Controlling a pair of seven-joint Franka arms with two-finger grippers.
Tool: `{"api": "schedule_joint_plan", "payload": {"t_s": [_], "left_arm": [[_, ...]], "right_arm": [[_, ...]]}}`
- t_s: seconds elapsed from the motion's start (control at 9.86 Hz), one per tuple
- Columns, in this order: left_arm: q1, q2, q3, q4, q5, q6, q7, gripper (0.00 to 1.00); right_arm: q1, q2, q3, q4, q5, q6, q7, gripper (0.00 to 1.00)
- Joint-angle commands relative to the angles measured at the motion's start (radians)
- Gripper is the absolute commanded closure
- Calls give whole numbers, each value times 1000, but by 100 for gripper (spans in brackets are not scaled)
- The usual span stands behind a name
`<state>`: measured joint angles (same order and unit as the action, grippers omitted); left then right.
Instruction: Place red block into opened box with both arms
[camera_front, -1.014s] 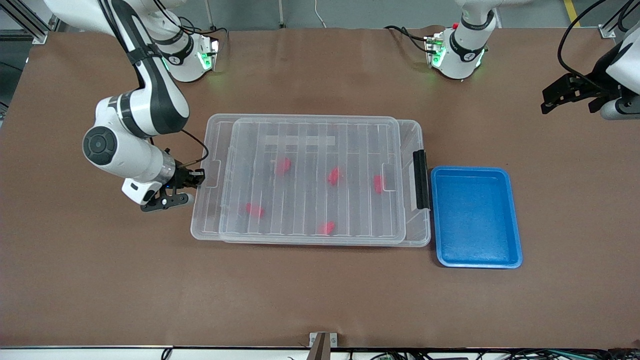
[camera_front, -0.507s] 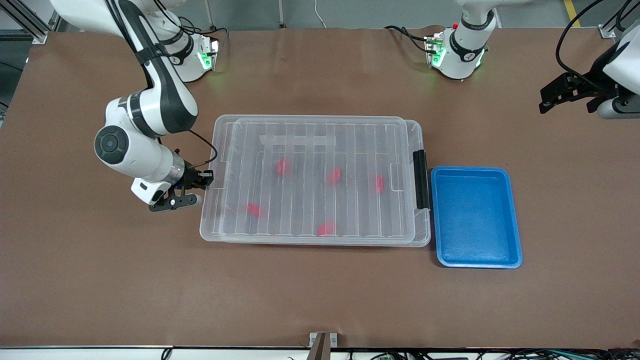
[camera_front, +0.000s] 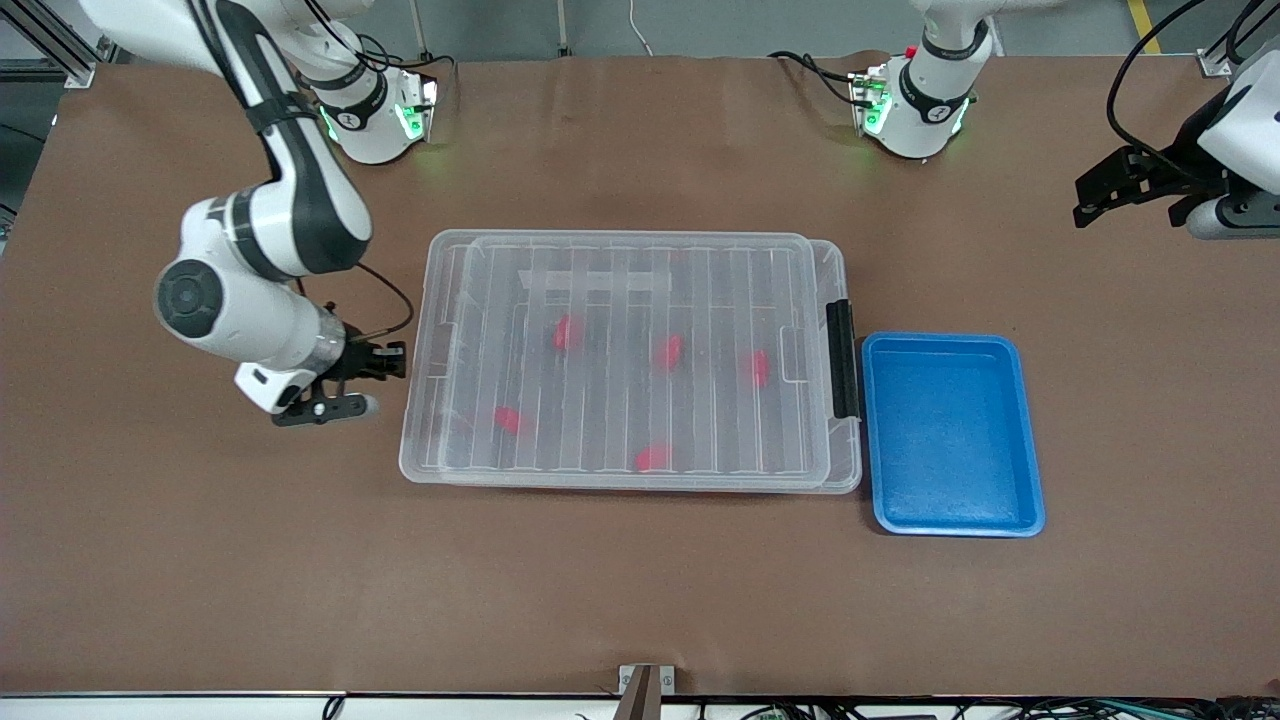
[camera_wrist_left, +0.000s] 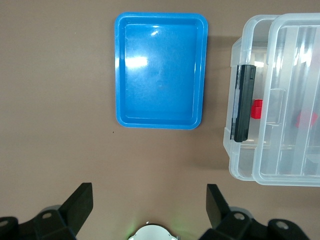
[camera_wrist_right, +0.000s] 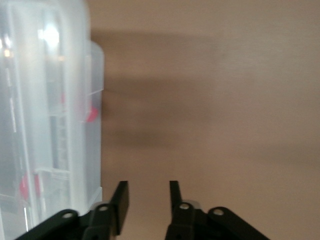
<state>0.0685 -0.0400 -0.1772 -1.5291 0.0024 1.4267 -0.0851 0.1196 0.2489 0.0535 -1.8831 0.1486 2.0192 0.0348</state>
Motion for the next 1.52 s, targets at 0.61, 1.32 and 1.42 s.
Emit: {"api": "schedule_joint_plan", "payload": {"t_s": [0.61, 1.32, 1.42], "left_arm": [[-1, 26, -1, -8, -9, -6, 5, 0], [4, 32, 1, -8, -13, -5, 5, 0], [4, 32, 1, -8, -13, -5, 5, 0]], "right_arm": [[-221, -232, -78, 414, -72, -575, 119, 0], [-242, -226, -87, 483, -123, -629, 25, 0], [-245, -226, -86, 484, -118, -640, 25, 0]]}}
